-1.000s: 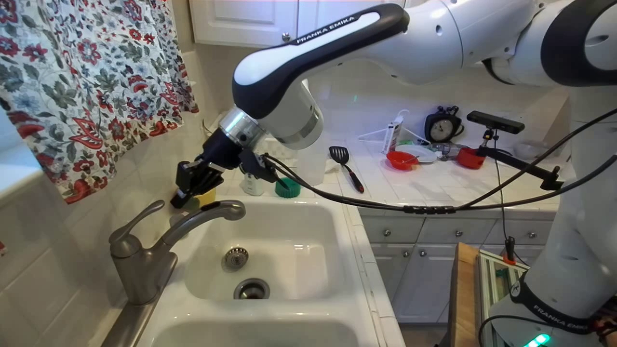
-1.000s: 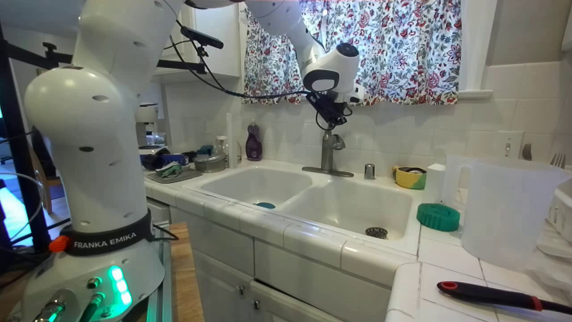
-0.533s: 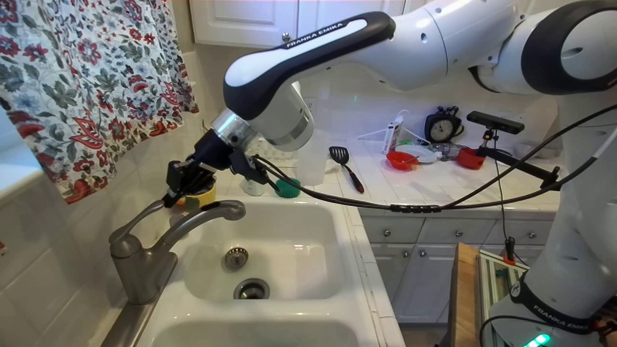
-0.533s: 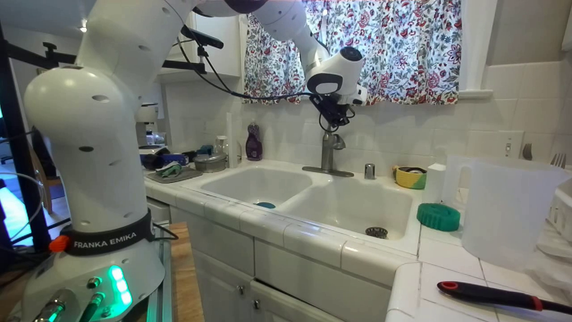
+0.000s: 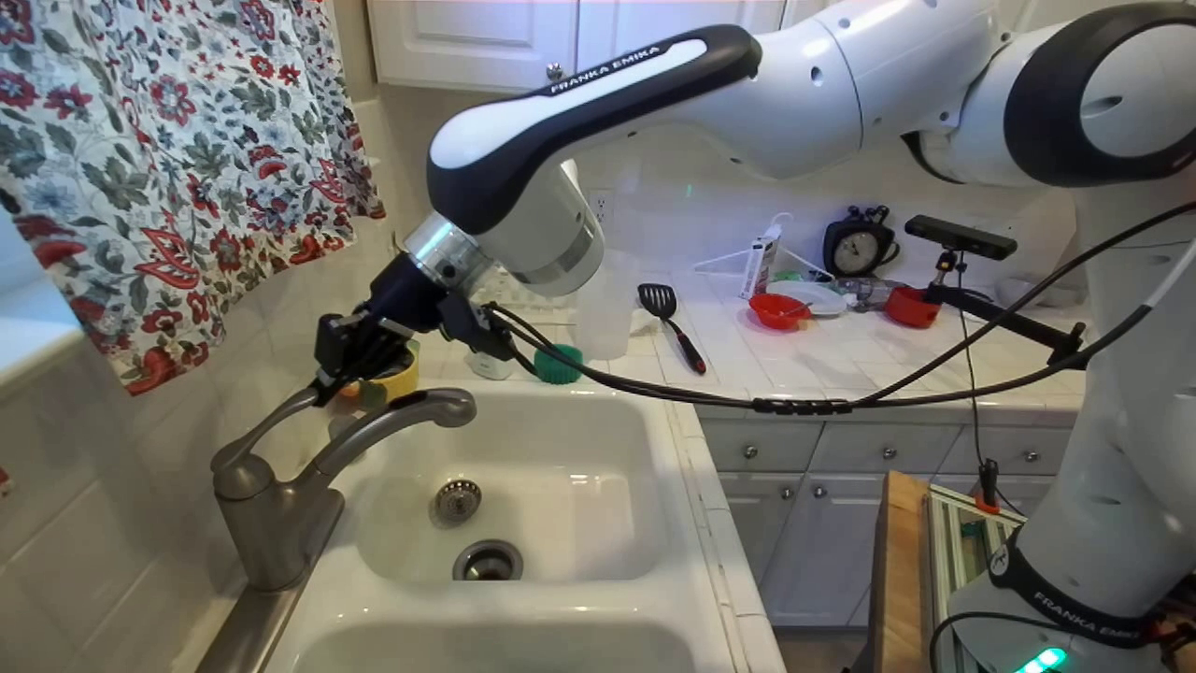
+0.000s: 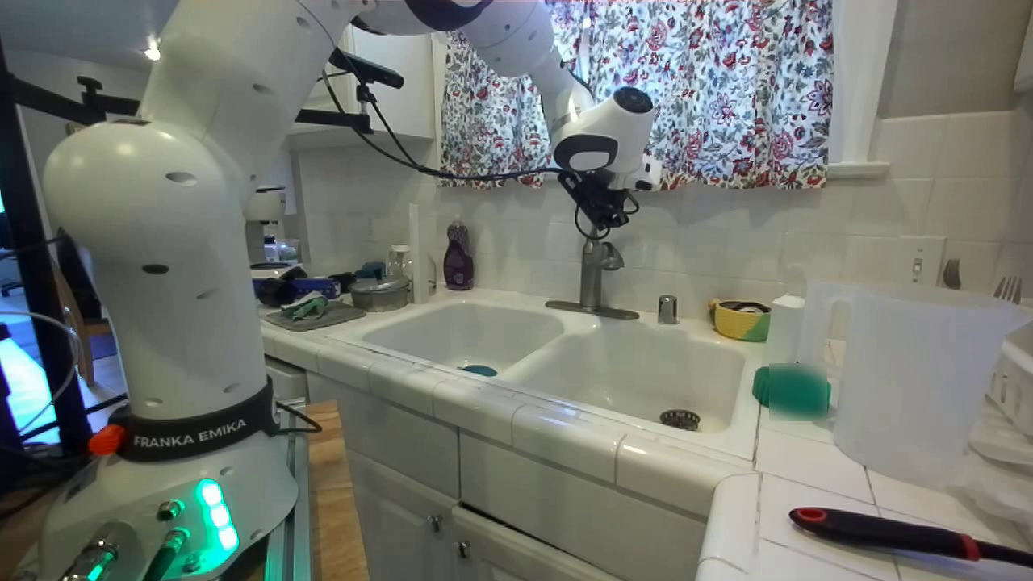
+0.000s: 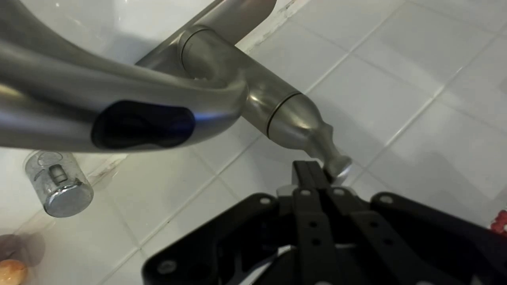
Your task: Push the faucet nozzle to the right sink and open the faucet
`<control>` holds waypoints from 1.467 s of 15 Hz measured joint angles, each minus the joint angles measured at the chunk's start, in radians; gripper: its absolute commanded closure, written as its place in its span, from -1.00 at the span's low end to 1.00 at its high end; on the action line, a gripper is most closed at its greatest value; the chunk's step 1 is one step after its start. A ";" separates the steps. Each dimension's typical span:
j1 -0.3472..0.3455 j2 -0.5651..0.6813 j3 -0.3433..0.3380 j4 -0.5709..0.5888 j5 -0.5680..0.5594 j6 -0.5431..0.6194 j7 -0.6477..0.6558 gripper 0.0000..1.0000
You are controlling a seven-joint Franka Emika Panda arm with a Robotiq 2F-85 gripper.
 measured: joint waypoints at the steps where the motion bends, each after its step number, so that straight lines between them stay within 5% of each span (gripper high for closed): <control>1: -0.002 0.000 0.004 0.000 0.003 0.000 -0.001 1.00; 7: -0.027 0.000 0.046 0.007 0.118 0.000 -0.097 1.00; 17: -0.025 -0.012 0.007 0.002 0.123 0.017 -0.084 1.00; 18: -0.024 -0.028 0.000 -0.011 0.123 0.017 -0.082 0.48; 22: -0.017 -0.171 -0.065 -0.168 0.091 0.011 -0.011 0.09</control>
